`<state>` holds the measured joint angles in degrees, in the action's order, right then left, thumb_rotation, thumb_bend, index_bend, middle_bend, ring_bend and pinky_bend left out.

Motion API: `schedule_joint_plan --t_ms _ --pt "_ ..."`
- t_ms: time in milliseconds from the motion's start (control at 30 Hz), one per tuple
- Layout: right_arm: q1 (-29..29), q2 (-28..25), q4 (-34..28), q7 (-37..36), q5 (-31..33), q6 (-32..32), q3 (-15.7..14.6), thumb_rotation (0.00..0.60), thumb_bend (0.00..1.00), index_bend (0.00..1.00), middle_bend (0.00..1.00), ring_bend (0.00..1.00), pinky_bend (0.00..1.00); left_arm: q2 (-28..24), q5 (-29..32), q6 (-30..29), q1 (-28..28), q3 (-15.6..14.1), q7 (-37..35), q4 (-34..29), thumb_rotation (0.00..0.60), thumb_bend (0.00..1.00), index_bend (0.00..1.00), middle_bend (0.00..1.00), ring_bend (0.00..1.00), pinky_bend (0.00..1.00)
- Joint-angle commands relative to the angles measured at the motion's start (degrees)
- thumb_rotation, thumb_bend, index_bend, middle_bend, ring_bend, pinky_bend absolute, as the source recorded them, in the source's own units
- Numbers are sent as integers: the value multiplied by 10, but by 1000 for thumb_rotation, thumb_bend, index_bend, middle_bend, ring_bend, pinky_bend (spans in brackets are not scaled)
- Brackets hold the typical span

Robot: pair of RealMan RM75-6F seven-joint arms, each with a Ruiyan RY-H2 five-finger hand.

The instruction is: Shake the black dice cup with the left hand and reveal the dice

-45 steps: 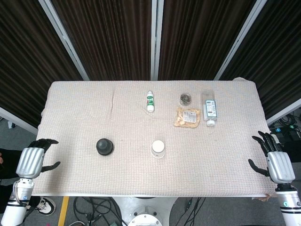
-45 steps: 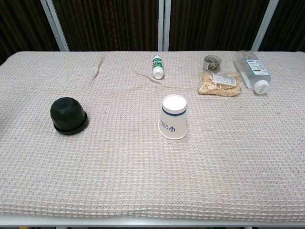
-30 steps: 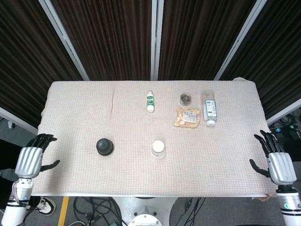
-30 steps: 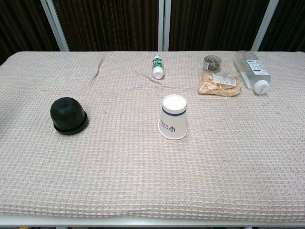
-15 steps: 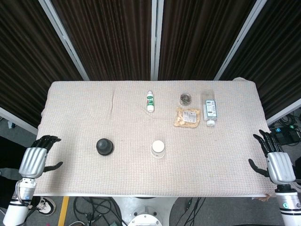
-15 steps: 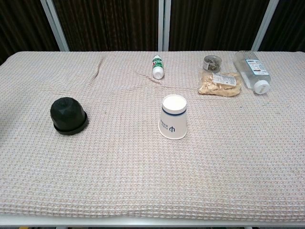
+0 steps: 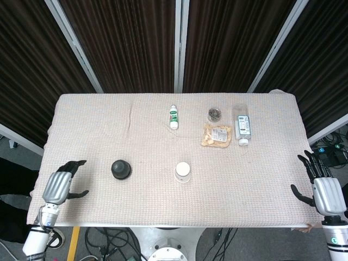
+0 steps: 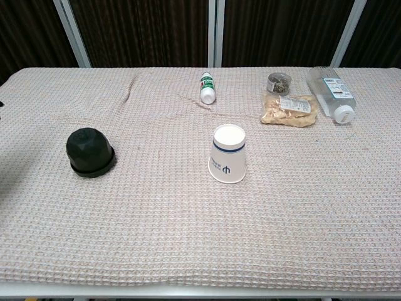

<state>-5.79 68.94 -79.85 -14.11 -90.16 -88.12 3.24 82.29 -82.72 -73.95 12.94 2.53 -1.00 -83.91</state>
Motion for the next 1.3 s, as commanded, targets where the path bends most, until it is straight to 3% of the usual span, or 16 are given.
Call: schedule_joint_plan --t_ms 33,467,1300 --pt "-1 1 0 2 -1 3 -2 600 191 88 14 0 146 36 3 25 20 4 5 28 600 0 162 218 166 263" --pt "-2 0 -8 9 -2 3 0 600 191 85 11 0 146 137 74 108 84 50 43 105 600 0 160 221 166 262" --pt "-5 2 0 3 8 18 -1 600 192 85 10 0 146 183 104 157 135 66 17 136 600 28 160 239 167 255"
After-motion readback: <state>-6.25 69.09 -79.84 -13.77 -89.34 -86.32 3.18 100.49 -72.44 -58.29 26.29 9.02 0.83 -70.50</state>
